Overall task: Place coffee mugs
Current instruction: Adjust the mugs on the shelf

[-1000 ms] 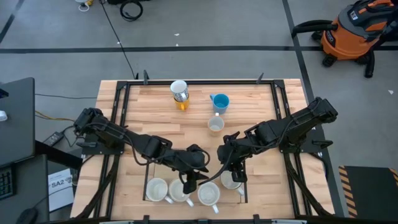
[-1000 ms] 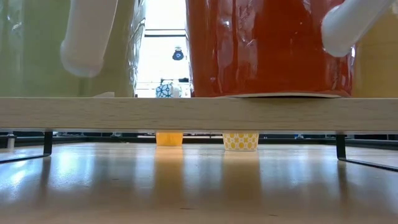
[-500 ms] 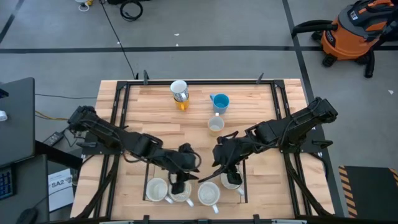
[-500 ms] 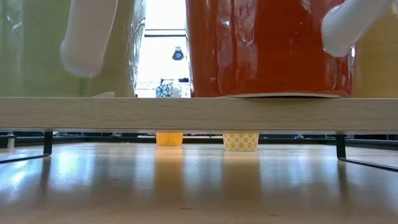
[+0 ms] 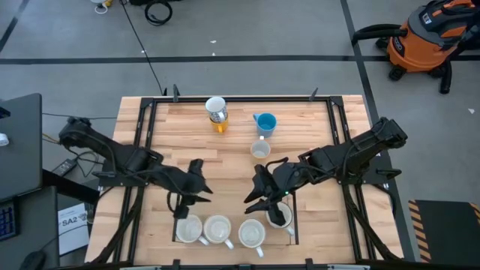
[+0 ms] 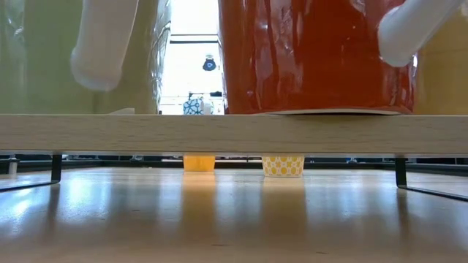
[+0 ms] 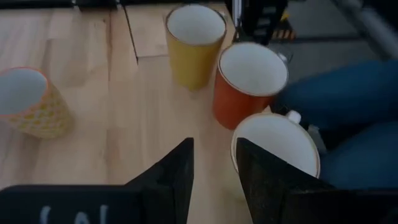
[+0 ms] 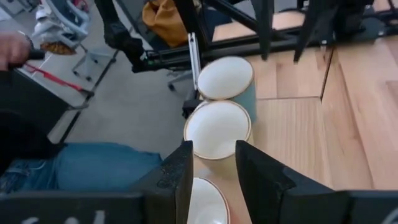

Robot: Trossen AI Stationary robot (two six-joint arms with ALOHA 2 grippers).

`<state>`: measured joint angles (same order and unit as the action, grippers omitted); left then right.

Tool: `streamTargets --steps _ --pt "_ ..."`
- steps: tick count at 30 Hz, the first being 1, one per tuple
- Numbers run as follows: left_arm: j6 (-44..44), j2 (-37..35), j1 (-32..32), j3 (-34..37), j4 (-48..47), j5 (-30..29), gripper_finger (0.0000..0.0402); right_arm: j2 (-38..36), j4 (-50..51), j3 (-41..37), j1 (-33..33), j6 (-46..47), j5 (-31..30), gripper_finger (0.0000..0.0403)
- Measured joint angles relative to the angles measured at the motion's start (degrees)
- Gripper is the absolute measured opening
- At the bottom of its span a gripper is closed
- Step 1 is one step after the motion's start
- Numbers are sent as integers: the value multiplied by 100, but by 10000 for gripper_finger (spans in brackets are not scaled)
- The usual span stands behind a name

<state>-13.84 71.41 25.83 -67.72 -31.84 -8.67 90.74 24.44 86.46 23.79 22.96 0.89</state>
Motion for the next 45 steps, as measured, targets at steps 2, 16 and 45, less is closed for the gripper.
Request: streamTargets --steps 2,16,45 --pt "-98 -319 -27 547 496 -10 128 0 -55 0 49 1 -98 123" --pt "-11 -1087 -68 1663 1699 -5 128 353 -90 0 343 307 -652 108" --pt "-10 -1079 -68 1663 1819 -8 128 763 527 -486 365 -65 -575 107"
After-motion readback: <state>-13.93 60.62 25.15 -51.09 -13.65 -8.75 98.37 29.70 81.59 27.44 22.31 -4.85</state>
